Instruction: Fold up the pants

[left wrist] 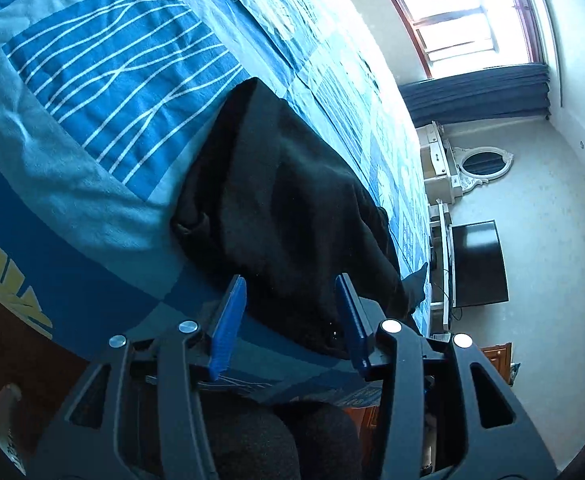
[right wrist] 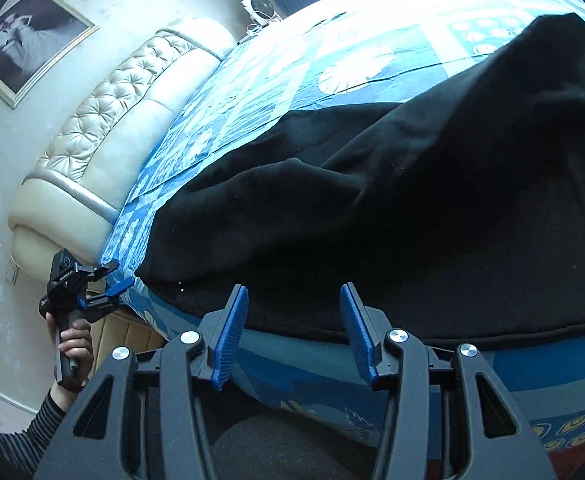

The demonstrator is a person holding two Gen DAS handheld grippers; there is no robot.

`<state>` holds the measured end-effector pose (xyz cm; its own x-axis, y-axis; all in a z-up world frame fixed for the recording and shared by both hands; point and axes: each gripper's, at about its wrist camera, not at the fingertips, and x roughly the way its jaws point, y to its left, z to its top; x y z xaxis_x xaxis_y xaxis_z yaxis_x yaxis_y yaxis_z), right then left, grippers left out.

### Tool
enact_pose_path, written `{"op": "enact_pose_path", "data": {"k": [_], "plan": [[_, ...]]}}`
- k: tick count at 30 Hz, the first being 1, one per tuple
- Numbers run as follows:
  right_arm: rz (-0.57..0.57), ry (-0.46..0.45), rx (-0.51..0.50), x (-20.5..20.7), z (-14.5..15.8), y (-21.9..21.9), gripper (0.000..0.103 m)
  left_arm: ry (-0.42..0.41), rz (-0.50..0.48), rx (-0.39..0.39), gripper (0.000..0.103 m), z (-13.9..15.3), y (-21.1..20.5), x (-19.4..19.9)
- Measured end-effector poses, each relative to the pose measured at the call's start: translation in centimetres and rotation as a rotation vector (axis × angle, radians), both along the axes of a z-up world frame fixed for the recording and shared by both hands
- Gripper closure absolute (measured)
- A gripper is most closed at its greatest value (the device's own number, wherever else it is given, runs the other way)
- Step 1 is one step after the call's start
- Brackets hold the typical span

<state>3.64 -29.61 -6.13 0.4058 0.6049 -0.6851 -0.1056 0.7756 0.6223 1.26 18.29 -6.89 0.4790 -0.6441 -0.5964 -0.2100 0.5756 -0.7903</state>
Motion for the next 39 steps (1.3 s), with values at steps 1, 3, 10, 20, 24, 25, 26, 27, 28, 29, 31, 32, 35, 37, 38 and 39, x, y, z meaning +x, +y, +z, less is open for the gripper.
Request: {"op": "enact_pose_path", "data": {"k": [1,3,10,20,24,25,26,27,28,29,31,32,35,37,38,39], "plan": [[-0.001,0.011,0.013,0.0,-0.2,0.1,0.054,0.008,0.002,0.000,0.058,-0.2,-0.1,0.1],[0.000,0.017,0.009,-0.1,-0.4,0.5,0.054,0.024,0.011,0.016,0.058,-0.5,-0.7,0.2],[0.002,0.040,0.040,-0.2,-1.3,0.9,0.048,0.049,0.041,0.033,0.050,-1.2,-1.4,0.6],[-0.112,0.102,0.161,0.7,-2.4,0.1,0.047,0.069,0.078,0.076,0.047,-1.3,-2.8,1.4],[-0.230,0.130,0.210,1.4,-3.0,-0.4,0.047,0.132,0.091,0.124,0.084,-1.6,-3.0,2.2],[-0.260,0.139,0.215,1.5,-3.1,-0.5,0.047,0.138,0.095,0.118,0.088,-1.8,-2.9,2.2],[-0.286,0.146,0.219,1.6,-3.2,-0.5,0.047,0.141,0.094,0.110,0.091,-2.0,-2.8,2.4],[-0.309,0.146,0.217,1.7,-3.1,-0.4,0.047,0.143,0.091,0.110,0.092,-2.1,-2.8,2.5],[-0.326,0.144,0.204,2.0,-2.8,-0.5,0.051,0.141,0.086,0.115,0.092,-2.0,-2.8,2.6],[-0.333,0.142,0.185,2.2,-2.6,-0.4,0.056,0.138,0.081,0.123,0.093,-1.8,-2.8,2.6],[-0.330,0.147,0.172,2.7,-2.4,0.0,0.077,0.131,0.069,0.145,0.093,-1.3,-2.7,2.8],[-0.334,0.153,0.170,2.9,-2.4,0.1,0.082,0.127,0.066,0.151,0.093,-1.0,-2.6,2.9],[-0.353,0.134,0.188,2.2,-1.5,0.2,0.094,0.108,0.060,0.134,0.093,-0.2,-2.0,3.1],[-0.352,0.108,0.209,1.0,-0.5,0.4,0.095,0.094,0.064,0.127,0.094,0.3,-1.4,2.9],[-0.348,0.099,0.213,0.2,-0.2,0.5,0.095,0.086,0.066,0.119,0.094,0.5,-1.0,2.8],[-0.343,0.099,0.215,-0.5,-0.2,0.7,0.095,0.082,0.063,0.115,0.094,0.4,-0.7,2.7]]}}
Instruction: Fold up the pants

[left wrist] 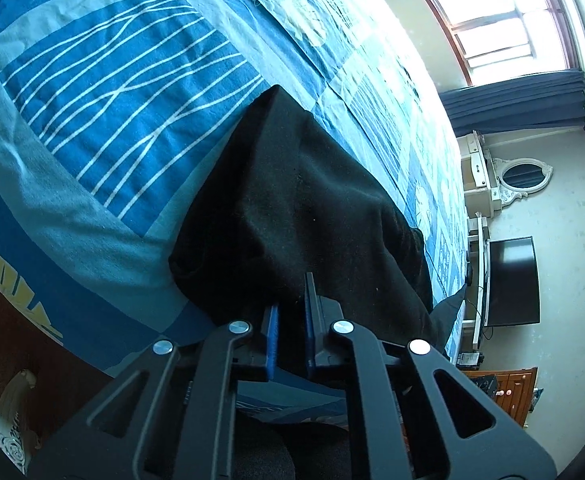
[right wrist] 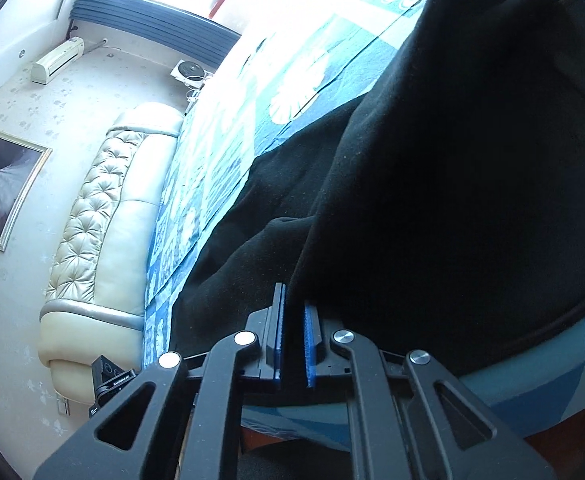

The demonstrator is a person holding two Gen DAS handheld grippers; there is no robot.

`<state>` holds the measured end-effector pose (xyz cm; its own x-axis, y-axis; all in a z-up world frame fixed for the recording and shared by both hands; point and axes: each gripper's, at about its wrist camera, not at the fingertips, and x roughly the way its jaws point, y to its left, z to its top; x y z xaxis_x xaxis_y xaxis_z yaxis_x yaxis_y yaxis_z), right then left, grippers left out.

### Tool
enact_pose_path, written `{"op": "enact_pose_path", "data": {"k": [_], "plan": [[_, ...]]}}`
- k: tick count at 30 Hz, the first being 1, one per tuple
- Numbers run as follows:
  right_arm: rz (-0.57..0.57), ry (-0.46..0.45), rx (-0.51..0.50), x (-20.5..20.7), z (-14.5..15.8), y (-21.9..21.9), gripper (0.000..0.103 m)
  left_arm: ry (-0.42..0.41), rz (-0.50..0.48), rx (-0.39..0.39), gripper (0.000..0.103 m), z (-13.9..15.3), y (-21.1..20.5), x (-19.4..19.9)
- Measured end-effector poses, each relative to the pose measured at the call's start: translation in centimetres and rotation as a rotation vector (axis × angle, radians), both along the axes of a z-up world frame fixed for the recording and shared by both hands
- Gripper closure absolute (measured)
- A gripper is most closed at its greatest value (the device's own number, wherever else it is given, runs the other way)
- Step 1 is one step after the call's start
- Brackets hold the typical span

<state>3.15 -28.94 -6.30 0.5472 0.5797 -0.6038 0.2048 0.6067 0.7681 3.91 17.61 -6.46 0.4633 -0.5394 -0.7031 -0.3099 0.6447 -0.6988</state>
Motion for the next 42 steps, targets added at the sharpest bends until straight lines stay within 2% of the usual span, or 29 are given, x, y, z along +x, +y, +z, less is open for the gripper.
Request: {"op": "enact_pose_path", "data": {"k": [4,8,11,14,18,19,20,21,23,24,26,29,32,35,37,41,42], "plan": [[0.018,0.060,0.013,-2.1,-2.3,0.4,0.095,0.033,-0.029,0.011,0.093,-2.0,0.9,-0.6],[-0.001,0.091,0.049,-2.7,-4.4,0.1,0.096,0.025,-0.001,-0.104,0.093,-4.3,1.8,-1.2],[0.024,0.071,0.031,-2.7,-3.8,0.3,0.095,0.013,-0.008,-0.112,0.091,-4.3,1.9,-1.4],[0.029,0.069,0.061,-3.1,-3.2,-0.7,0.087,-0.022,-0.054,-0.004,0.089,-2.5,1.1,-2.0],[-0.059,0.025,-0.004,-4.2,-0.3,-5.1,0.070,-0.094,-0.136,0.226,0.064,1.0,-0.9,-3.8],[-0.094,0.002,-0.032,-4.2,0.7,-7.2,0.067,-0.116,-0.151,0.272,0.061,1.9,-1.4,-4.1],[-0.139,-0.023,-0.062,-4.0,1.6,-9.3,0.066,-0.139,-0.163,0.321,0.054,2.8,-2.1,-4.5],[-0.198,-0.044,-0.089,-3.7,2.3,-11.6,0.062,-0.160,-0.172,0.364,0.043,3.6,-2.5,-4.7],[-0.314,-0.080,-0.092,-2.6,3.2,-16.9,0.054,-0.199,-0.175,0.419,0.031,4.8,-3.6,-4.6],[-0.378,-0.091,-0.085,-2.0,3.3,-19.7,0.053,-0.217,-0.178,0.436,0.029,5.3,-4.2,-4.2],[-0.504,-0.088,-0.114,-0.6,3.2,-24.7,0.053,-0.237,-0.184,0.412,0.025,5.5,-5.1,-3.0],[-0.593,-0.062,-0.138,2.5,2.1,-30.6,0.053,-0.211,-0.143,0.350,0.024,4.5,-6.3,-0.8],[-0.667,-0.024,-0.112,4.8,0.5,-34.9,0.053,-0.189,-0.129,0.377,0.024,3.2,-7.6,1.1],[-0.697,0.014,-0.083,6.5,-1.4,-37.1,0.053,-0.163,-0.150,0.441,0.023,1.8,-9.0,2.3],[-0.700,0.026,-0.049,7.6,-2.7,-37.9,0.053,-0.131,-0.152,0.444,0.022,0.7,-9.3,2.7],[-0.722,0.032,-0.007,9.1,-4.5,-38.7,0.053,-0.142,-0.137,0.426,0.011,0.4,-9.5,2.7],[-0.715,0.030,-0.015,9.4,-4.5,-38.8,0.057,-0.137,-0.134,0.431,0.011,0.4,-9.6,2.8]]}}
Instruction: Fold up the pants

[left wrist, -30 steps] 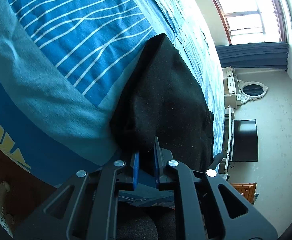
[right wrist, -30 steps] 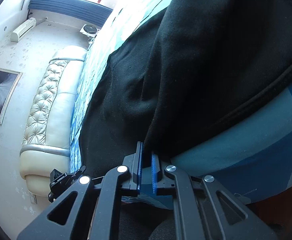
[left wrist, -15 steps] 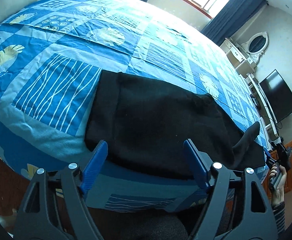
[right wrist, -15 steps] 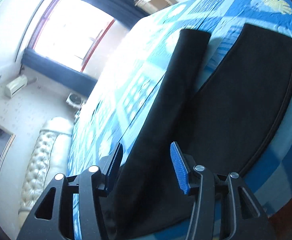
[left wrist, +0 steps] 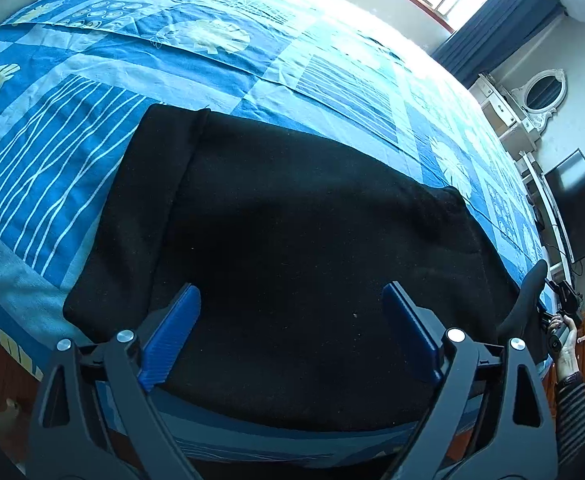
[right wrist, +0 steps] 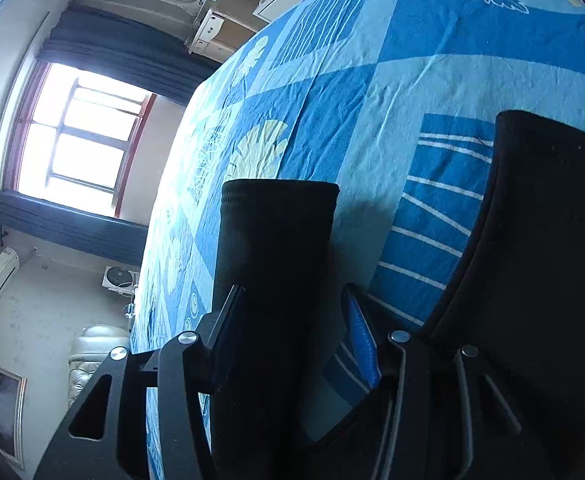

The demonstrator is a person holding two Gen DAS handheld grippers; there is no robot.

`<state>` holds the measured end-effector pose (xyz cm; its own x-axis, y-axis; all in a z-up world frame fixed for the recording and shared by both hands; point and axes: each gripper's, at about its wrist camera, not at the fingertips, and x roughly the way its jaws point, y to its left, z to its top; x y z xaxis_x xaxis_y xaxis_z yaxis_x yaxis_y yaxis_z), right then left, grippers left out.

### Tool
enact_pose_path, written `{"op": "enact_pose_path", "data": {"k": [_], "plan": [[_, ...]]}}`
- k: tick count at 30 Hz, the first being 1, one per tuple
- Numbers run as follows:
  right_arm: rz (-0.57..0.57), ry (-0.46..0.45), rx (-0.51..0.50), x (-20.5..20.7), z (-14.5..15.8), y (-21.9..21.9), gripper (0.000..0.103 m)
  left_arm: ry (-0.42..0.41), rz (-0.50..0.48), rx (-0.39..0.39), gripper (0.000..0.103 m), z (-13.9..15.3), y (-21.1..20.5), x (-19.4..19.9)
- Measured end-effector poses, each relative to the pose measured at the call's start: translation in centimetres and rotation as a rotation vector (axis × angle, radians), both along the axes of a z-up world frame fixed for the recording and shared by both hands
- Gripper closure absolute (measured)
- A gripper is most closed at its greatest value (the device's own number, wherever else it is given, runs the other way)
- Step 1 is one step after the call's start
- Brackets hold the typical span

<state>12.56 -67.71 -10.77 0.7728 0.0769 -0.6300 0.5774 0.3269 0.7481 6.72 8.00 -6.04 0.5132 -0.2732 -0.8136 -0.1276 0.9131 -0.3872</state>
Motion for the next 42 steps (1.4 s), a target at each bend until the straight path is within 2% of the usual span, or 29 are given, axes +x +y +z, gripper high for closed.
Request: {"op": "enact_pose_path", "data": {"k": [1,2,3,4,7,10,13,19,23,27,31,33,36,39,42], "plan": [[0.023,-0.002,-0.004,0.4,0.1,0.1,0.069,0.005,0.001,0.008,0.011,0.0,-0.2,0.1],[0.049,-0.005,-0.010,0.8,0.4,0.4,0.075,0.009,0.001,0.017,0.010,0.0,-0.3,0.1],[0.063,-0.011,-0.025,0.8,0.9,0.3,0.091,0.011,0.001,0.022,0.010,0.0,-0.5,0.2],[0.068,-0.024,-0.045,0.6,1.5,0.4,0.093,0.011,0.003,0.025,0.010,0.0,-0.5,0.1],[0.074,-0.073,-0.085,-1.5,4.2,0.3,0.095,0.014,0.010,0.023,0.009,0.0,-0.5,0.1],[0.065,-0.116,-0.111,-5.2,6.7,-0.3,0.096,0.019,0.015,0.003,0.009,0.1,-0.2,0.1],[0.026,-0.117,-0.129,-9.5,7.6,-0.9,0.096,0.020,0.022,-0.028,0.009,0.1,0.2,-0.1],[-0.047,-0.013,-0.088,-15.0,4.0,-2.7,0.097,0.021,0.025,-0.054,0.009,0.2,0.5,-0.3],[-0.085,-0.010,0.001,-16.7,1.1,-3.0,0.097,0.021,0.019,-0.042,0.009,0.3,0.3,-0.4],[-0.103,-0.007,-0.018,-17.3,0.9,-2.3,0.097,0.020,0.018,-0.034,0.009,0.3,0.1,-0.5],[-0.151,-0.043,-0.049,-19.0,2.3,-1.5,0.097,0.020,0.018,-0.036,0.009,0.3,0.2,-0.6],[-0.157,-0.025,-0.069,-19.5,2.5,-1.5,0.098,0.019,0.019,-0.040,0.009,0.2,0.2,-0.6],[-0.172,-0.009,-0.019,-20.1,1.1,-2.0,0.099,0.017,0.014,-0.035,0.009,0.1,0.1,-0.6],[-0.140,0.010,0.019,-20.3,-0.1,-2.3,0.097,0.017,0.008,-0.025,0.009,0.2,-0.1,-0.6],[-0.131,0.059,-0.040,-20.9,1.3,-2.6,0.094,0.016,0.001,-0.024,0.009,0.2,0.0,-0.6]]}}
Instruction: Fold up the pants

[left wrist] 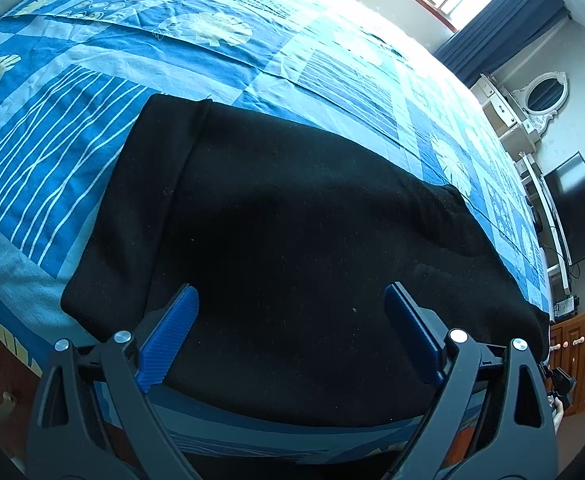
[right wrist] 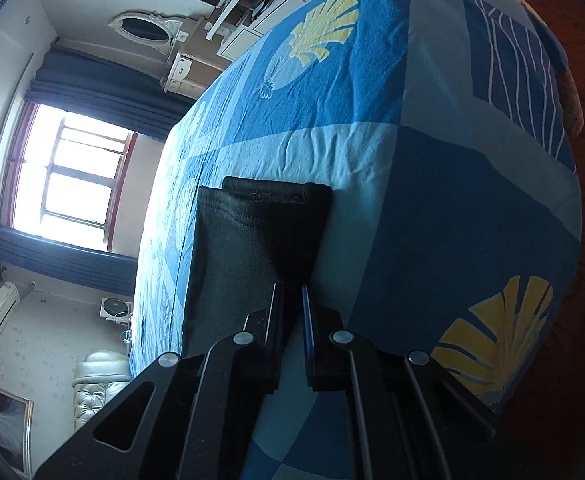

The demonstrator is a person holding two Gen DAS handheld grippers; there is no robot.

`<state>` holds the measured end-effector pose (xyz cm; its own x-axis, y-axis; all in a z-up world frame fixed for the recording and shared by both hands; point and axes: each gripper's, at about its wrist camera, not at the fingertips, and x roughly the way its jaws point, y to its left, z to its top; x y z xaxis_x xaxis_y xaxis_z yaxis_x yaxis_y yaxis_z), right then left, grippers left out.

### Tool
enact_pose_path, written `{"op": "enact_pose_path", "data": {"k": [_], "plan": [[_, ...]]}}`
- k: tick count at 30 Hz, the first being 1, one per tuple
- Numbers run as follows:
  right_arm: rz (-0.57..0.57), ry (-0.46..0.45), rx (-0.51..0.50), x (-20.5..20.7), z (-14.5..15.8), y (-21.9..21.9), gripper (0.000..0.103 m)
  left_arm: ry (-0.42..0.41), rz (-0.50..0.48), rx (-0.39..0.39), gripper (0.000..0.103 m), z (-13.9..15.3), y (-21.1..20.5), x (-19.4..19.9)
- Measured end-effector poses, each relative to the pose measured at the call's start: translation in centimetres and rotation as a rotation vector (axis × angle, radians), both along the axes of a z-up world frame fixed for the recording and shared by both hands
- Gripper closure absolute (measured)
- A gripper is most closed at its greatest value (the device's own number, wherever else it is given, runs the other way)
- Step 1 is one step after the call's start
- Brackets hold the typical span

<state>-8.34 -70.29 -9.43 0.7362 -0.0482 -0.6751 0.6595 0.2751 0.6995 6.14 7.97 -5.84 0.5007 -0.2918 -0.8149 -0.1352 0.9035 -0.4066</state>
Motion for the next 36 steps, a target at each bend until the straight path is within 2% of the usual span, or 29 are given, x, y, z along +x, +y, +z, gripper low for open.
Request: {"op": "enact_pose_path", "data": {"k": [3,5,7,8,10,11,13,16,19,20,21,22,25,29,32,36], "plan": [[0.028,0.060,-0.159,-0.2,3.1,-0.6,0.092,-0.003,-0.001,-0.005,0.009,0.0,0.1,0.0],[0.102,0.104,-0.266,1.5,5.1,-1.0,0.091,-0.004,0.001,-0.008,0.009,0.0,0.1,0.0],[0.207,0.111,-0.328,4.3,6.3,-1.5,0.081,-0.005,-0.002,-0.006,0.009,0.0,0.1,0.0],[0.264,0.101,-0.356,5.8,6.7,-1.6,0.079,-0.006,-0.004,-0.002,0.009,0.0,0.1,0.0],[0.380,0.107,-0.401,9.4,7.1,-1.9,0.063,-0.010,-0.007,0.005,0.009,0.0,0.0,-0.1],[0.422,0.117,-0.425,11.0,7.2,-1.9,0.061,-0.012,-0.008,0.009,0.009,0.0,-0.1,-0.1],[0.504,0.160,-0.447,14.0,6.7,-2.0,0.050,-0.013,-0.007,0.017,0.009,0.1,-0.2,-0.1],[0.550,0.262,-0.493,16.8,5.4,-2.3,0.048,-0.013,0.004,0.024,0.009,0.1,-0.3,-0.1],[0.618,0.329,-0.399,18.4,3.2,-2.7,0.048,-0.005,0.015,0.034,0.009,0.0,-0.4,0.1],[0.634,0.337,-0.400,18.5,2.9,-2.4,0.049,-0.003,0.018,0.036,0.008,0.0,-0.4,0.2],[0.634,0.354,-0.436,18.4,2.9,-2.1,0.061,-0.001,0.020,0.036,0.007,0.0,-0.5,0.3],[0.642,0.360,-0.459,18.3,2.9,-1.9,0.091,0.000,0.021,0.037,0.007,0.0,-0.5,0.3],[0.610,0.329,-0.476,17.6,3.8,-2.2,0.096,0.003,0.019,0.046,0.005,-0.1,-0.7,0.5],[0.513,0.290,-0.481,16.4,4.8,-3.5,0.097,0.004,0.014,0.070,0.005,-0.1,-1.0,0.5],[0.494,0.341,-0.452,16.5,2.8,-4.1,0.097,0.000,0.013,0.076,0.005,-0.1,-1.1,0.5],[0.416,0.293,-0.381,15.7,2.4,-4.7,0.094,-0.001,0.011,0.080,0.005,-0.1,-1.2,0.5]]}}
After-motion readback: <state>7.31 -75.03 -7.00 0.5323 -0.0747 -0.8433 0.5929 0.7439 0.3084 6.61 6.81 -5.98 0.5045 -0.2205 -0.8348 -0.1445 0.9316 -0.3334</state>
